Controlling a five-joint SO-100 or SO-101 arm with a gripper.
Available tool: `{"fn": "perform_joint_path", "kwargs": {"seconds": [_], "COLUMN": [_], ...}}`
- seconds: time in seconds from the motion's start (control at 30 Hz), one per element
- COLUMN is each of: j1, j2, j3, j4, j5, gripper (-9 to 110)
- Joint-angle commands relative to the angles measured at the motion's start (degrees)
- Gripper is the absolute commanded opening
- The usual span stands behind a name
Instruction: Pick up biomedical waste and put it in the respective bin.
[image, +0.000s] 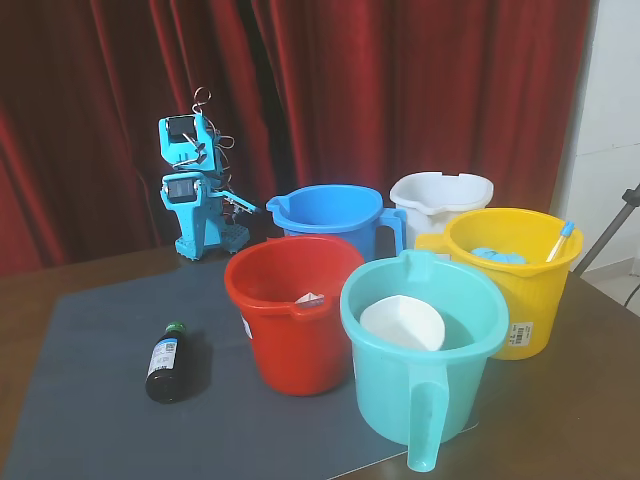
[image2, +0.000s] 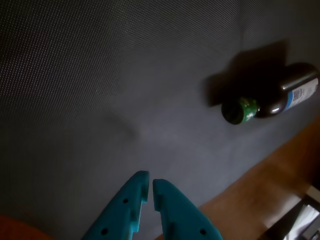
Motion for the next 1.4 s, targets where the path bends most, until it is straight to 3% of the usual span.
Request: {"fn": "perform_joint_path", "kwargs": {"seconds": [0.0,1.03,1.37], "j1": [0.09,0.18,0.26], "j2": [0.18,0.18,0.18], "j3": [-0.18,-0.18,-0.18], "j4": [0.09,-0.53,-24.43], "j5": [-0.35,-0.35,0.44], "gripper": [0,0,0]}}
